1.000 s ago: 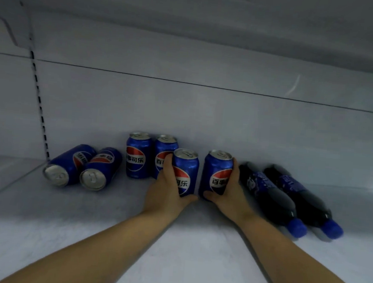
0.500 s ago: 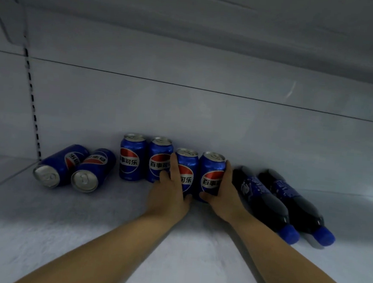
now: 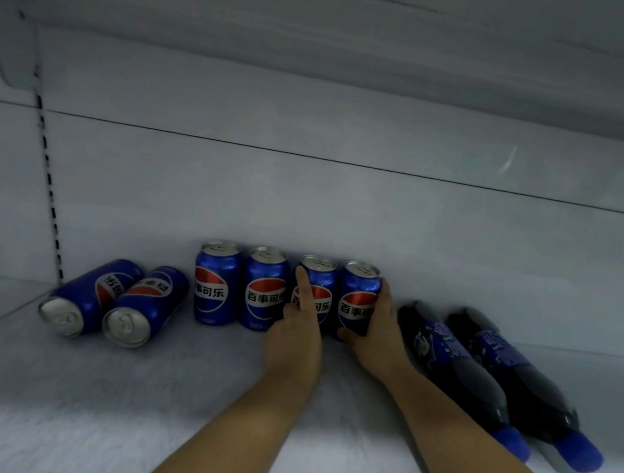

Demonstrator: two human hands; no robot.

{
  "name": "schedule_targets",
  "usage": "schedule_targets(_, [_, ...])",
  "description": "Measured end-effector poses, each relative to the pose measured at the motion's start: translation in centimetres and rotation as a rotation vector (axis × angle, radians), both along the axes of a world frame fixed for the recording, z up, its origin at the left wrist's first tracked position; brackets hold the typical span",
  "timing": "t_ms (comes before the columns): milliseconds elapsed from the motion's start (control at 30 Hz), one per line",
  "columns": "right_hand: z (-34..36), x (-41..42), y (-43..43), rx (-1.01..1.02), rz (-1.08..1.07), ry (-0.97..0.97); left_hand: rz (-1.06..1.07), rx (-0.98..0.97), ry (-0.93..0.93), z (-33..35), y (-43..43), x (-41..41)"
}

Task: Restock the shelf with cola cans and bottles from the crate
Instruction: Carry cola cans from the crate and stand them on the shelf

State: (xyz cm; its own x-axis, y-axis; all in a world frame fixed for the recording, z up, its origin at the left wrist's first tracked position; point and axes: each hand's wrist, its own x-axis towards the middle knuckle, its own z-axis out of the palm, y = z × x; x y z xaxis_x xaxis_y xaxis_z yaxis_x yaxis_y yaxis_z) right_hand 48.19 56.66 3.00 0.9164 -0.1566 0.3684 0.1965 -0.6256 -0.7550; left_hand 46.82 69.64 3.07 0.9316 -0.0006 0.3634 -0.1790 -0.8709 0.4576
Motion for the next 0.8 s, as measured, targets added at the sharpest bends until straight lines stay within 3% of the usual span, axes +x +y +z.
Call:
schedule_targets(500, [-0.2,0.6,-0.4,0.007,0.044,0.034,0.0,-0.048,-0.025,-0.4,-0.1,0.3])
schedule_targets(800, [1.9,-3.3,0.2,0.097,0.049,-0.043,-0.057,-0.343,-0.1,1.3,2.1,-4.0])
